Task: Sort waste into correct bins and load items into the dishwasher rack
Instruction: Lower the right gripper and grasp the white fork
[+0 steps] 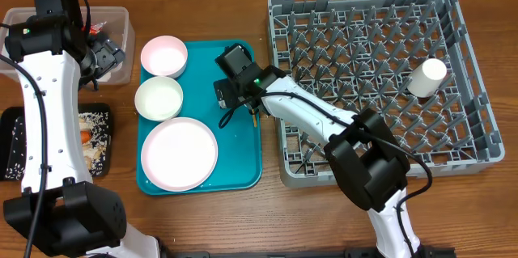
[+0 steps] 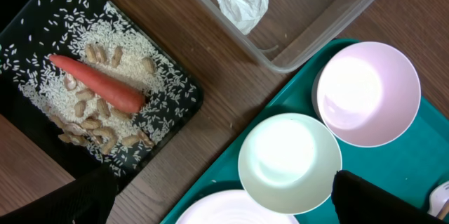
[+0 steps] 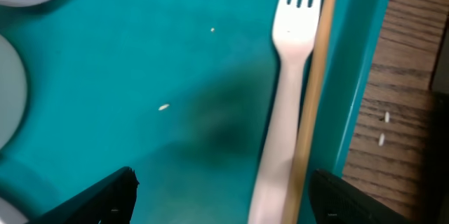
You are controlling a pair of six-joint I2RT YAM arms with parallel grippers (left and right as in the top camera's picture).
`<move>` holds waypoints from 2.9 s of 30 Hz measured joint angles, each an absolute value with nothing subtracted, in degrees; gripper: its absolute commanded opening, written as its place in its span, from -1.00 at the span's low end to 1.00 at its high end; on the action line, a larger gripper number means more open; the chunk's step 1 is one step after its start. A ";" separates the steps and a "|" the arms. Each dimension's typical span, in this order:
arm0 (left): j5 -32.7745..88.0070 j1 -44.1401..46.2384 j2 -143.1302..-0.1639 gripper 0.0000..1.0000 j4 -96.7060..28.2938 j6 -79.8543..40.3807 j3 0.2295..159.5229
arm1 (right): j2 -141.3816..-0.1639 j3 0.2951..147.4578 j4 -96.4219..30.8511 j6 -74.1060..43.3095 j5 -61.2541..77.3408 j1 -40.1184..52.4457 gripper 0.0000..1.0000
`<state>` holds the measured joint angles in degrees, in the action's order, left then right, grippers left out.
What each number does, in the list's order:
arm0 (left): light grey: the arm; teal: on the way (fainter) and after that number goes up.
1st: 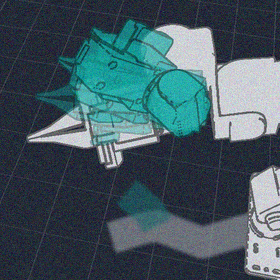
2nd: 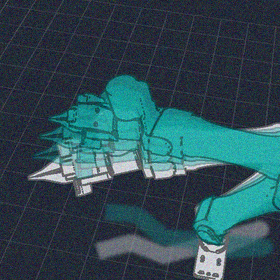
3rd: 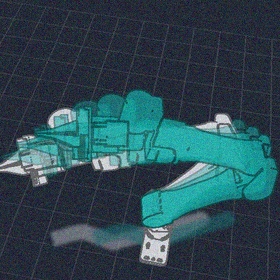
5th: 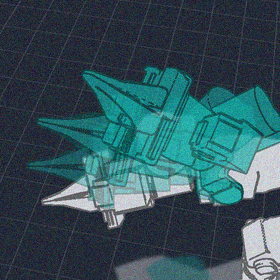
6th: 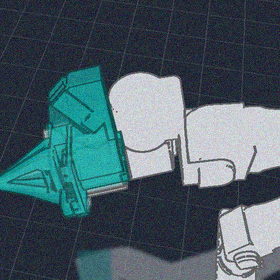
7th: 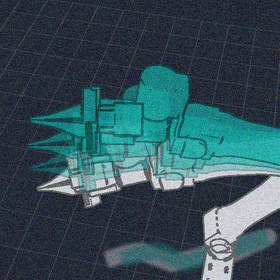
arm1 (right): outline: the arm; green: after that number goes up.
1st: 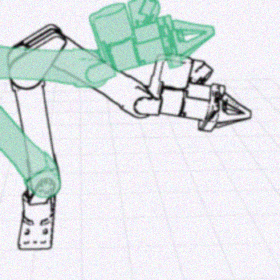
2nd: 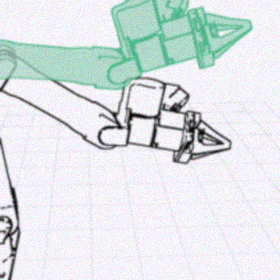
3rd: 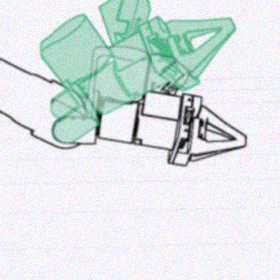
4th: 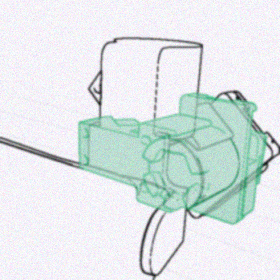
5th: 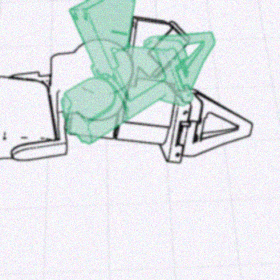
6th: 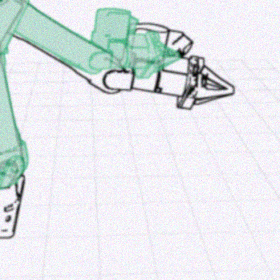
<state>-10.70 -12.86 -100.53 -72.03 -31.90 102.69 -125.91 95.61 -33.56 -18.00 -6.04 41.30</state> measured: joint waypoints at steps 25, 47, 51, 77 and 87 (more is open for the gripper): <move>-10.70 -12.86 -100.53 1.00 -72.03 -31.90 102.69 | -129.29 100.09 -41.85 -19.03 -8.82 45.45 0.65; -10.70 -12.86 -100.53 1.00 -72.03 -31.90 102.69 | -132.92 111.90 -39.75 -23.59 -13.87 43.46 0.61; -10.70 -12.86 -100.53 1.00 -72.03 -31.90 102.69 | -134.56 111.48 -39.57 -24.64 -13.93 41.60 0.58; -10.70 -12.86 -100.53 1.00 -72.03 -31.90 102.69 | -137.71 111.35 -38.59 -29.80 -12.99 41.36 0.46; -10.70 -12.86 -100.53 1.00 -72.05 -31.90 102.69 | -138.74 111.35 -38.15 -30.00 -12.49 42.33 0.25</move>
<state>-10.70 -12.86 -100.53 -72.05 -31.90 102.69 -138.74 111.35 -38.15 -30.00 -12.49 42.33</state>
